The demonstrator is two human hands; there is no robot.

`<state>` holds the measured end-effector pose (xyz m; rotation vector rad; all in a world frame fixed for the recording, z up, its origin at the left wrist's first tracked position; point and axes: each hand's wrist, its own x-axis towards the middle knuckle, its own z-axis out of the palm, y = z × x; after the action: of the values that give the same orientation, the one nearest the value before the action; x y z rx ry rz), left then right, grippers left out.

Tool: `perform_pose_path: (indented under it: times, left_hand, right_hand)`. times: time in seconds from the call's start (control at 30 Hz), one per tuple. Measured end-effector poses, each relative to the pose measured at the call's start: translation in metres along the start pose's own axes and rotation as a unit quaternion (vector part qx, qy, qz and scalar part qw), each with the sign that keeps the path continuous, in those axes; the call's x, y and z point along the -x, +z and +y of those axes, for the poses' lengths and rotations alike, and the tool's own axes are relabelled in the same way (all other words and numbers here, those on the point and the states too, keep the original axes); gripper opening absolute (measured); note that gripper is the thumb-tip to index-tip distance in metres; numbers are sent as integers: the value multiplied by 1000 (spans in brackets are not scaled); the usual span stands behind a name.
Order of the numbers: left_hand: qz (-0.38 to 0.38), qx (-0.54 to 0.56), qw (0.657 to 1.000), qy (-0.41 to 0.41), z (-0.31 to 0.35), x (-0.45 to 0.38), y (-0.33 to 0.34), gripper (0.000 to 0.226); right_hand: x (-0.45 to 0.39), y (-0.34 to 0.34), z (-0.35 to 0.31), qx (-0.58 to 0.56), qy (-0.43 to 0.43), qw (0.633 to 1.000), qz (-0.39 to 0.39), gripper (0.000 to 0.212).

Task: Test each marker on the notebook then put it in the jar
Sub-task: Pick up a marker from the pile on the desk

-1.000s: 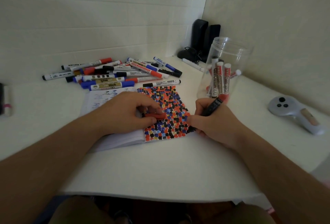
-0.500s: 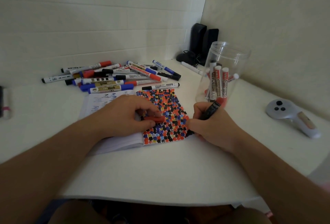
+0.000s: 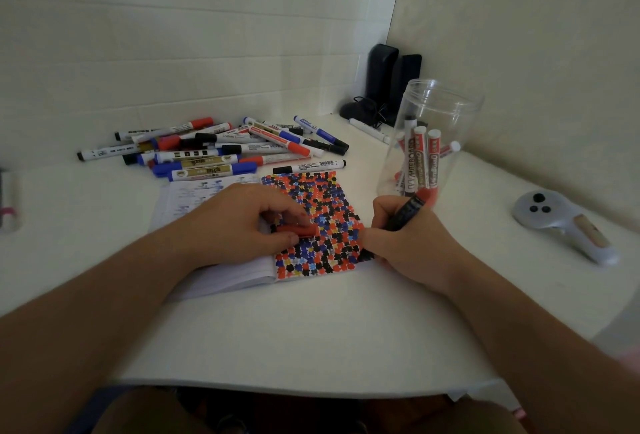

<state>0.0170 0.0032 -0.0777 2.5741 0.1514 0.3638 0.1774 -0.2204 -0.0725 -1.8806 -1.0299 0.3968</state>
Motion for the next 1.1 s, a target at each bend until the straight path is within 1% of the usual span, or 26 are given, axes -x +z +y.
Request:
perform_pose_path:
  times: [0.17,0.37,0.5,0.63,0.7,0.73,0.77,0.83,0.9,0.93,1.0,1.03,1.1]
  left_hand:
    - [3,-4,1000,1,1,0,0,35]
    - [4,-4,1000,-3,0,0,0,34]
    - [5,-5,1000,-7,2,1,-1,34]
    - [1,0,1000,-31,3,1,0,38]
    - [0,18,998,-54,3,1,-1,38]
    - [9,32,997,-63,3,0,-2,38]
    - [26,48,996,-70,2,-1,-3,38]
    - [68,72,992,-83,0,-3,-6,40]
    - [94,90,987,-96,0,-3,-8,39]
    - [105,111,983,-103,0,-4,-9,38]
    - [131,134,976,-115,-1,-5,-10,35]
    - [145,127,974,-121,-2,-5,-11,33]
    - [170,111,969,-141,-6,-5,-11,31]
  right_hand:
    - [0,0,1,1,-1,1000,-15,35]
    - [-1,0,1,-14,-1,1000,4,32]
    - [-2,1,4,3,-6,1000,-3,34]
    - [-2,0,5,-8,-2,1000,-14,37]
    - [-4,-1,2,-48,-5,999,-15,42]
    - [-6,-3,-1,-73,-11,997,-18,43]
    - [-9,-6,-7,-95,-24,995,-25,40]
    - [-17,-13,-25,-129,-67,988,-43,26]
    - [-30,-17,-43,-166,-105,978,-67,12]
    - [-38,-16,-50,-183,-110,974,-80,10]
    - [-55,-7,-56,-211,-96,969,-89,19]
    - [-62,0,-55,-224,-83,968,-81,24]
    - [-70,17,-48,-266,-58,961,-40,28]
